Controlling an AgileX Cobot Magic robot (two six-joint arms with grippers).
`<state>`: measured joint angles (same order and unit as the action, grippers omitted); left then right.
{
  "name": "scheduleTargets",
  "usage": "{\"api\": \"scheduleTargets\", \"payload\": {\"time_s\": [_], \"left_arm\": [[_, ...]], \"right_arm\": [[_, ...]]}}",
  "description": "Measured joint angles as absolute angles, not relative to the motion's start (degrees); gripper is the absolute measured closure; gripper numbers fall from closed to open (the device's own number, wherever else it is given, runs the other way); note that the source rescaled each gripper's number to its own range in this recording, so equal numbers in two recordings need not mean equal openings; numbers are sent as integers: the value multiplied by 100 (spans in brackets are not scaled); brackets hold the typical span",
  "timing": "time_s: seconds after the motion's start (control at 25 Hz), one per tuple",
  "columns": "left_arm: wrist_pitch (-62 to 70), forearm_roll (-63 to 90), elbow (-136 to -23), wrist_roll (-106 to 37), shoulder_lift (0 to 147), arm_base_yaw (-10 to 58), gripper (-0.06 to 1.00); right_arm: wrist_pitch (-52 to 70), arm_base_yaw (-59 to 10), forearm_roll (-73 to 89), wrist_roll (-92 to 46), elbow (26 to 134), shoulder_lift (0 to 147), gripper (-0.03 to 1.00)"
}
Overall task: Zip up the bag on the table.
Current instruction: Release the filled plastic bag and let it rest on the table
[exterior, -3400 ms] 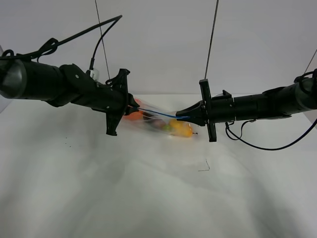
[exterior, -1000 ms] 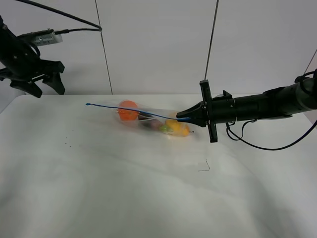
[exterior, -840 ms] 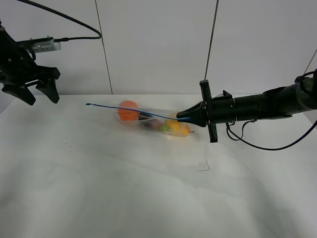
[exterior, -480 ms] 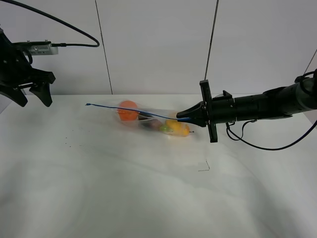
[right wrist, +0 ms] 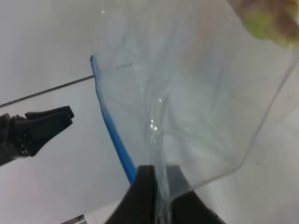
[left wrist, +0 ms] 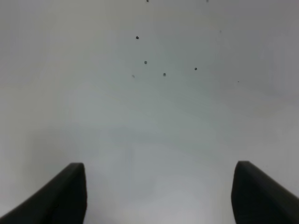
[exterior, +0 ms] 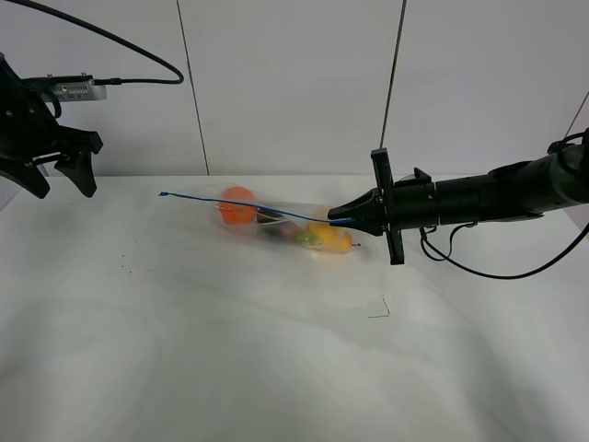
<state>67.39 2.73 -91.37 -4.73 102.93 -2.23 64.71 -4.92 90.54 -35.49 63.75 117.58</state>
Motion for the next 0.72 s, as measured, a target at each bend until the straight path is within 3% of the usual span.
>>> {"api": "scheduleTargets", "payload": {"time_s": [0.16, 0.72], "left_arm": [[6739, 273, -8482, -488, 9642, -223, 9], [6656, 267, -4177, -714, 5363, -223, 9]], "right_arm": [[6471, -492, 9054, -3549, 6375, 11758, 97], [6471, -492, 9054, -3549, 6375, 11758, 97]]}}
